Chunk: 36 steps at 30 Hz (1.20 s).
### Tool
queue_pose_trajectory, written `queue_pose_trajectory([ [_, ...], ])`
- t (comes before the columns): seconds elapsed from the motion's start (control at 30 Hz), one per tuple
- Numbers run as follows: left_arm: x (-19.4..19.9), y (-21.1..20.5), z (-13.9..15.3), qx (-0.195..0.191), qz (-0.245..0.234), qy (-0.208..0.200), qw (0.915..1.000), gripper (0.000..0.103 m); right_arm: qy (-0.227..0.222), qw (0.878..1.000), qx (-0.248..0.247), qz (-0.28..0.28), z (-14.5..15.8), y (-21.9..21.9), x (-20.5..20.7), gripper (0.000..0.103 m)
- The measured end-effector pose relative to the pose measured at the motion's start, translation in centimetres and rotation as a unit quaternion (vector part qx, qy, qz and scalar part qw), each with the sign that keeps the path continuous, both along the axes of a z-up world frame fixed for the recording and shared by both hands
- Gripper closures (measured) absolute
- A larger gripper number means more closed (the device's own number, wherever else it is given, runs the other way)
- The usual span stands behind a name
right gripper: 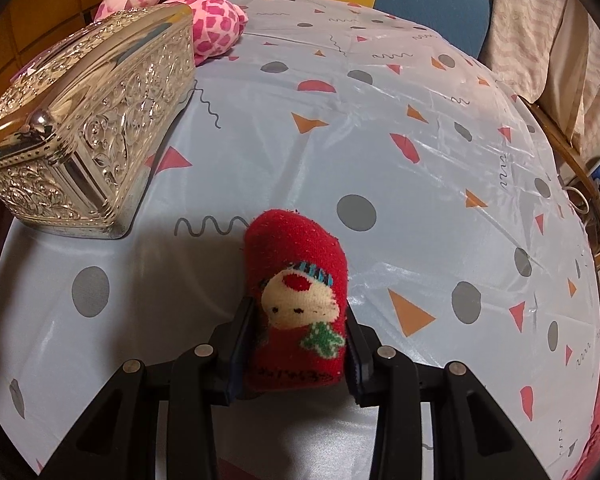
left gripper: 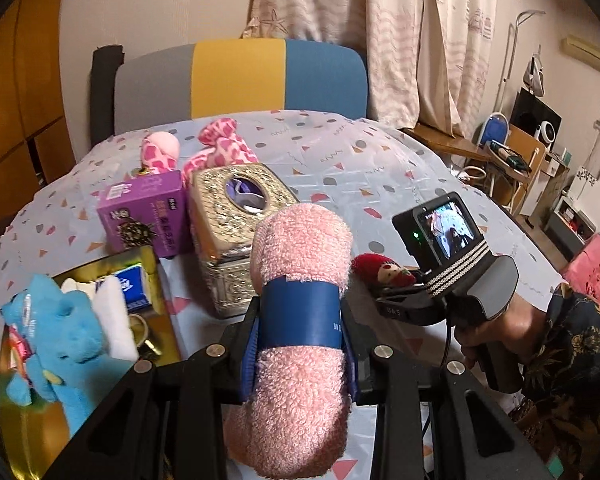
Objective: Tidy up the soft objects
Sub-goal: 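Carry the towel roll toward the gold tray with the left tool while the right tool holds the sock doll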
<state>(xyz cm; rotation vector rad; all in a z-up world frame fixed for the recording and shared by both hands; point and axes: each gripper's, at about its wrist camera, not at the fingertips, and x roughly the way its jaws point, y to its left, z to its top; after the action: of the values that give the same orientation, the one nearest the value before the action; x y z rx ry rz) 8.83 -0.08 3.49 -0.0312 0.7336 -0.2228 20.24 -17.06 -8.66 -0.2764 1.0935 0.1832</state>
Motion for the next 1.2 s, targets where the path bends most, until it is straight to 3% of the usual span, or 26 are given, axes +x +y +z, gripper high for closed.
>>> queue_pose_trajectory([
  [0.87,-2.7,6.4,1.6,-0.027,0.048,-0.012,0.9984,0.069,-0.010,1.000,-0.018,0.013,0.1,0.1,-0.4,0.065],
  [1.03,-4.5,11.6,2.9,-0.047,0.100,-0.020,0.9937,0.069,-0.011,1.000,-0.020,0.016,0.1,0.1,-0.4,0.065],
  [1.2,-7.4,19.6,2.1,-0.051,0.201,-0.003,0.9783,0.069,-0.013,0.999,-0.026,0.020,0.1,0.2,-0.4,0.065],
])
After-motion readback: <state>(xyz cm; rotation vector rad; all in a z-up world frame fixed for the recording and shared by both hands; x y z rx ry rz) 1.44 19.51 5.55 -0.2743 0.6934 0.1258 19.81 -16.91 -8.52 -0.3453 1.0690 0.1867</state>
